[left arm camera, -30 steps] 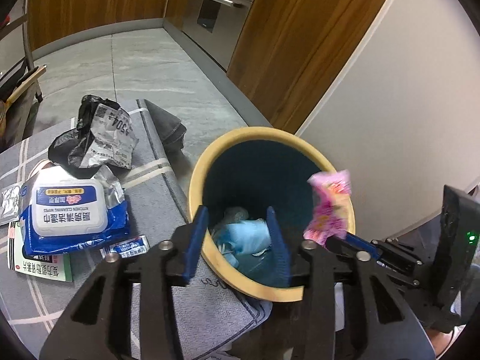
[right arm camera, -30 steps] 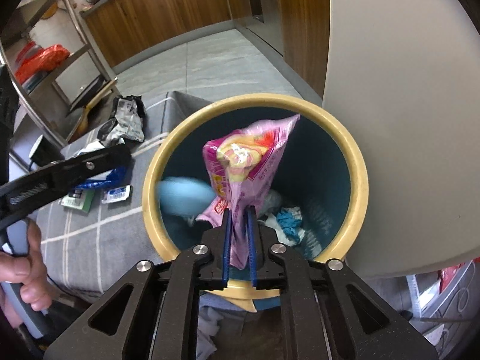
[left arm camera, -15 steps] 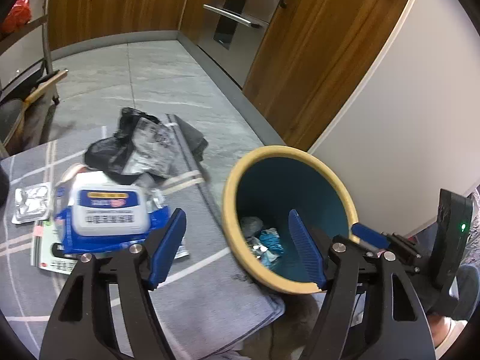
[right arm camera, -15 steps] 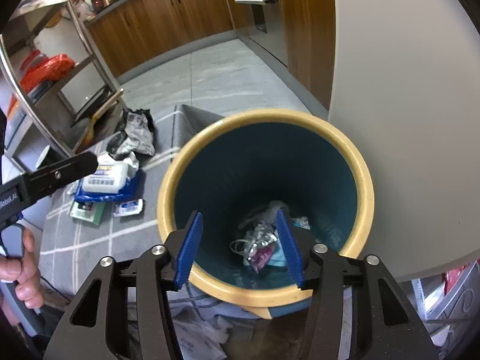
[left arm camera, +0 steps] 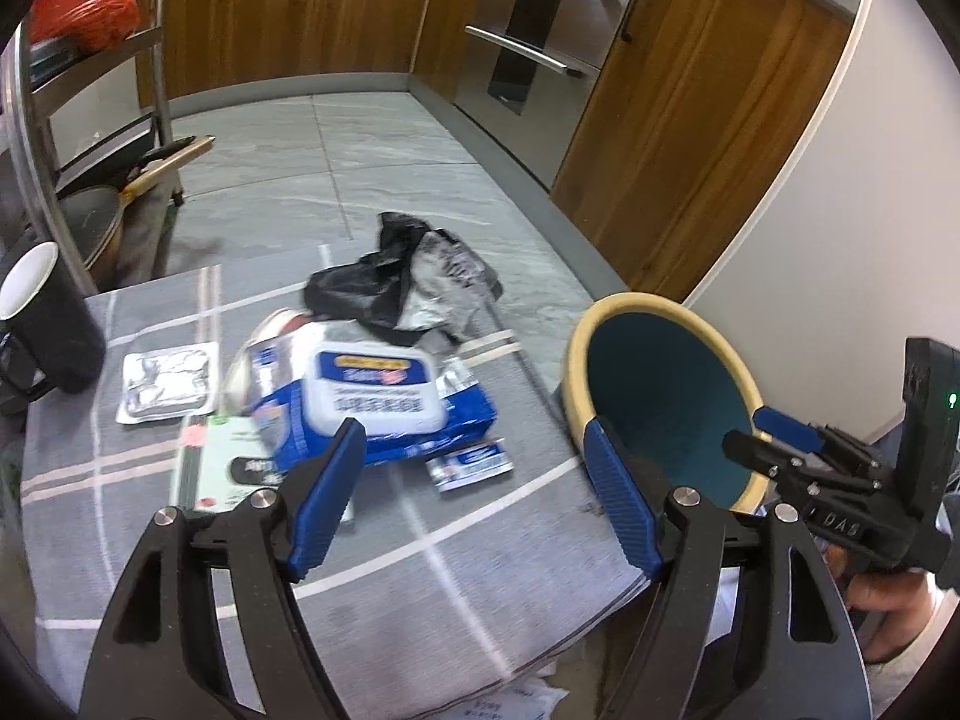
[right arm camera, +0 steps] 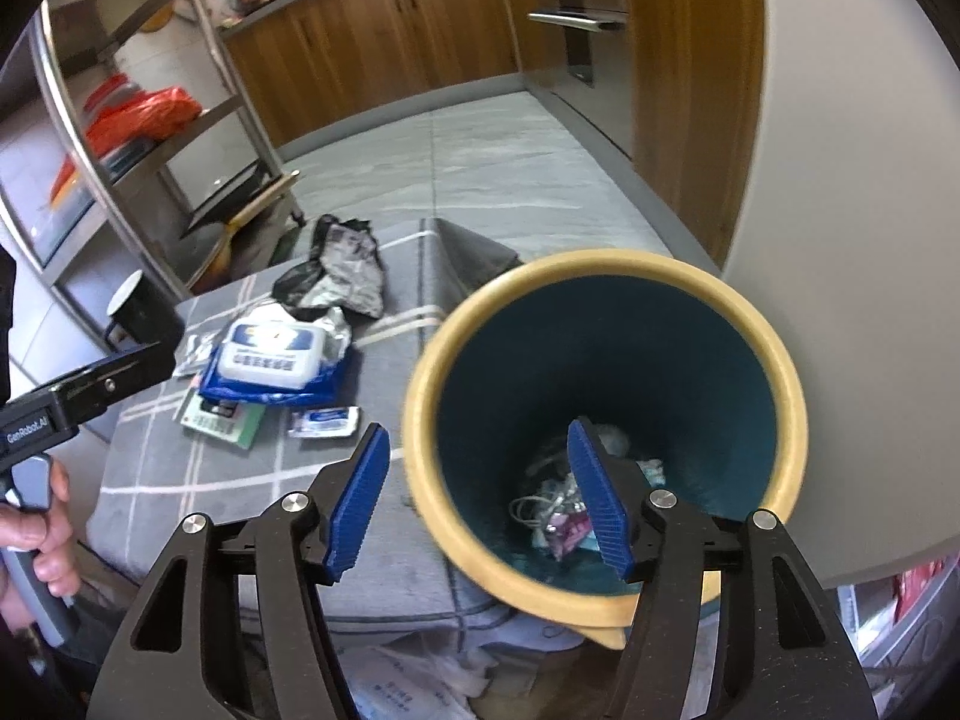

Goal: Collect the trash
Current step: 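Grasp the blue kitchen-wipes pack on the table with the right gripper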

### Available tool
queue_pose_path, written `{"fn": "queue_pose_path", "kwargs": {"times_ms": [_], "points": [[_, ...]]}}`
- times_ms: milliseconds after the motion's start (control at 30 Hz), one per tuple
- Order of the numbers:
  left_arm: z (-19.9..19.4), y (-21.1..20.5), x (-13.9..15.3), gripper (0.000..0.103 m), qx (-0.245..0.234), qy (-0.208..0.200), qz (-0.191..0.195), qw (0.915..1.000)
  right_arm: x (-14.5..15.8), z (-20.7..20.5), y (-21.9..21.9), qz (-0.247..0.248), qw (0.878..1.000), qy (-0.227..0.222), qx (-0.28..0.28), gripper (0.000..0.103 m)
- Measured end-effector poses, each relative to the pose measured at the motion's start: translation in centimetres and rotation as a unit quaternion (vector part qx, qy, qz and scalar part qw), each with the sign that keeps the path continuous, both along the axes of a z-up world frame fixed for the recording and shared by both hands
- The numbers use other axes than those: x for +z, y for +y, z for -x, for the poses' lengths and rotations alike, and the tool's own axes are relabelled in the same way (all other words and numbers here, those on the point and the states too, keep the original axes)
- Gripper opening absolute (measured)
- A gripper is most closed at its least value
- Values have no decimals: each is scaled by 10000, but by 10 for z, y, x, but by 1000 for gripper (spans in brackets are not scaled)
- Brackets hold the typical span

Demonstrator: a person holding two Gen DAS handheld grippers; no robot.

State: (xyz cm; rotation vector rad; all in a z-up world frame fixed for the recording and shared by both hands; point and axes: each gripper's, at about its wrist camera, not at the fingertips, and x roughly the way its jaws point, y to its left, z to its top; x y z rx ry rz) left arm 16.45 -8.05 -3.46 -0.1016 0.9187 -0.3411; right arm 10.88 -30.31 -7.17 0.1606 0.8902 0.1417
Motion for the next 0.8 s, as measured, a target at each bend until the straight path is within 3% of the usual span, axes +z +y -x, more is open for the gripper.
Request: {"fn": "queue_pose_path", "kwargs": {"times_ms": [633, 800], "points": [[23, 92, 4, 75, 2, 344, -755, 9966, 24, -12, 87, 244, 9925, -30, 1200, 74], [20, 108, -11, 75, 144, 491, -596, 9969, 23, -20, 114, 499, 9860, -1, 1591, 74]]}}
